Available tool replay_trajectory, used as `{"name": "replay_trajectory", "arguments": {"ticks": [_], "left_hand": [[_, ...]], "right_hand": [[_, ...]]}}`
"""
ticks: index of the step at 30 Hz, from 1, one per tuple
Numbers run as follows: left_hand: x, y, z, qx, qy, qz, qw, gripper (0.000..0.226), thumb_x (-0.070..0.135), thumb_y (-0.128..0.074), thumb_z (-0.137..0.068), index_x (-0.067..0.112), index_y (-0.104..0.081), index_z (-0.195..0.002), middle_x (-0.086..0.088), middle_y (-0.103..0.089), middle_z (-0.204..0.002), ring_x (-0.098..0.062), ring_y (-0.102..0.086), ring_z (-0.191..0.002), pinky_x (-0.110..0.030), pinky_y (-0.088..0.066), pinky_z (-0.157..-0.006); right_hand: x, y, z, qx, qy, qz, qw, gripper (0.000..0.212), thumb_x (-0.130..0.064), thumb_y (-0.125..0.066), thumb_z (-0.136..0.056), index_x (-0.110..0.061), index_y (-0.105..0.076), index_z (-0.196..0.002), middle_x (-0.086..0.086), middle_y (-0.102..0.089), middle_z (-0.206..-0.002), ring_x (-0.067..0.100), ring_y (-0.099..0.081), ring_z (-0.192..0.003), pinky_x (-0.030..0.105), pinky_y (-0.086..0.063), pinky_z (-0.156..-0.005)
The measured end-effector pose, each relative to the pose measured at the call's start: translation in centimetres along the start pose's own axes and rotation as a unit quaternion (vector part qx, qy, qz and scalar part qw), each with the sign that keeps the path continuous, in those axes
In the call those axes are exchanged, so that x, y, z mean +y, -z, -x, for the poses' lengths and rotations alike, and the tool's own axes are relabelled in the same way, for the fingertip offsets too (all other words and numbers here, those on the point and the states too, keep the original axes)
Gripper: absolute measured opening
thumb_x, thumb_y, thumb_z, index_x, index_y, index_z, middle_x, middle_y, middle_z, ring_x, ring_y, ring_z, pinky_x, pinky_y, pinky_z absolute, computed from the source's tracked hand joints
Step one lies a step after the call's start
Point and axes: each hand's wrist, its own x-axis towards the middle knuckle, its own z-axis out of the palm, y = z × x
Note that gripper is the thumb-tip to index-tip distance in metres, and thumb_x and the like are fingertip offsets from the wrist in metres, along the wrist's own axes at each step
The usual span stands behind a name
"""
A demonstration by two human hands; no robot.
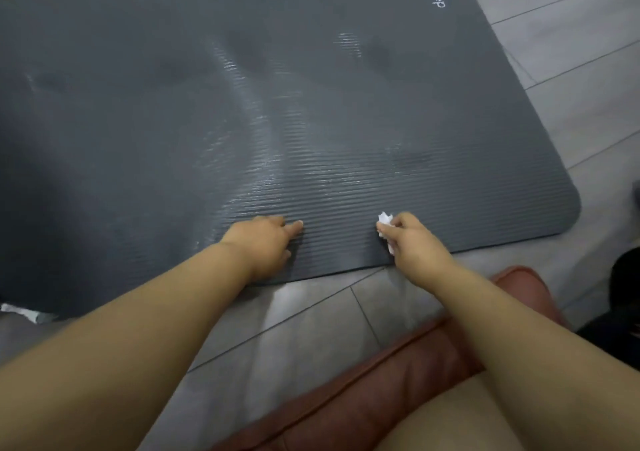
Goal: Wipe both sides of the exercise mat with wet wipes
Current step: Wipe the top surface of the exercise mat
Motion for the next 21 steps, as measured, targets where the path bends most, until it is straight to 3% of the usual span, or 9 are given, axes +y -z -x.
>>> {"name": "replay_trajectory", "arguments": {"ticks": [2,4,6,8,11,14,18,20,21], "left_hand": [[0.4,-0.7,-1.4,0.052,0.011,0.007,0.999,0.065,0.037,-0.048,-0.094,0.028,-0.015,-0.148,-0.005,-0.025,-0.144,-0.028,-0.028,-0.130,-0.043,-0.040,-0.101],[0.2,-1.0,-2.4,0.068,0.029,-0.010,0.997,0.075,0.042,-0.054,-0.090,0.029,-0.011,-0.149,-0.007,-0.011,-0.151,-0.031,-0.013,-0.137,-0.045,-0.033,-0.108],[-0.3,-1.0,-3.2,0.054,0.051,-0.011,0.997,0.083,0.051,-0.057,-0.086,0.034,-0.006,-0.149,-0.003,0.004,-0.156,-0.034,0.002,-0.142,-0.048,-0.018,-0.115],[-1.0,-0.9,-3.9,0.029,0.054,0.011,0.998,0.087,0.056,-0.058,-0.083,0.037,-0.006,-0.149,0.003,0.009,-0.158,-0.032,0.007,-0.144,-0.051,-0.009,-0.116],[-2.3,-0.6,-4.4,0.012,0.024,0.070,0.997,0.084,0.049,-0.063,-0.083,0.035,-0.014,-0.149,0.006,0.005,-0.158,-0.026,0.003,-0.145,-0.049,-0.013,-0.116],[-4.0,-0.6,-4.5,0.029,-0.001,0.085,0.996,0.073,0.029,-0.062,-0.088,0.033,-0.021,-0.148,0.011,-0.001,-0.158,-0.018,-0.004,-0.146,-0.035,-0.018,-0.116],[-5.8,-0.9,-4.6,0.072,0.015,0.095,0.993,0.067,0.024,-0.064,-0.087,0.027,-0.032,-0.145,0.010,-0.012,-0.157,-0.020,-0.027,-0.140,-0.035,-0.031,-0.111],[-5.9,-1.3,-4.7,0.093,0.024,0.107,0.990,0.062,0.024,-0.062,-0.088,0.020,-0.036,-0.144,0.004,-0.017,-0.156,-0.025,-0.030,-0.138,-0.039,-0.032,-0.110],[-5.7,-1.5,-4.8,0.106,0.024,0.114,0.987,0.058,0.023,-0.060,-0.090,0.017,-0.038,-0.143,0.000,-0.020,-0.155,-0.027,-0.031,-0.137,-0.040,-0.032,-0.110]], "right_hand": [[1.4,1.2,-0.8,0.060,-0.088,-0.020,0.994,0.009,-0.018,-0.049,-0.094,-0.019,-0.057,-0.097,0.004,-0.053,-0.101,0.026,-0.055,-0.094,0.030,-0.041,-0.079],[3.4,2.4,-1.0,0.114,-0.196,-0.010,0.974,0.028,-0.008,-0.046,-0.092,-0.013,-0.059,-0.116,0.011,-0.048,-0.119,0.032,-0.052,-0.102,0.027,-0.036,-0.079],[5.2,2.7,-0.8,0.165,-0.292,-0.018,0.942,0.030,-0.004,-0.047,-0.090,-0.006,-0.059,-0.118,0.015,-0.043,-0.127,0.036,-0.052,-0.105,0.030,-0.038,-0.086],[4.9,1.3,-1.0,0.181,-0.321,-0.024,0.929,0.031,0.001,-0.050,-0.087,-0.003,-0.060,-0.116,0.018,-0.044,-0.128,0.037,-0.053,-0.106,0.035,-0.041,-0.093],[0.0,-2.7,-1.6,0.163,-0.213,-0.106,0.958,0.023,-0.004,-0.052,-0.084,-0.014,-0.062,-0.101,0.008,-0.054,-0.109,0.030,-0.054,-0.093,0.039,-0.046,-0.081],[-6.9,-6.3,-1.3,0.088,-0.052,-0.094,0.990,0.006,-0.028,-0.052,-0.087,-0.022,-0.054,-0.086,-0.001,-0.055,-0.086,0.025,-0.053,-0.082,0.040,-0.047,-0.073],[-9.3,-6.8,-0.6,0.047,0.076,-0.041,0.995,0.022,-0.039,-0.048,-0.092,-0.018,-0.053,-0.085,0.002,-0.061,-0.090,0.021,-0.055,-0.088,0.031,-0.037,-0.069],[-6.2,-4.9,-1.0,0.061,0.056,-0.027,0.996,0.013,-0.029,-0.049,-0.093,-0.020,-0.058,-0.091,0.000,-0.058,-0.091,0.018,-0.053,-0.088,0.030,-0.036,-0.073],[-3.8,-3.8,-1.3,0.077,-0.016,-0.051,0.996,0.011,-0.021,-0.050,-0.092,-0.020,-0.061,-0.094,0.001,-0.057,-0.096,0.020,-0.053,-0.091,0.029,-0.036,-0.075]]}}
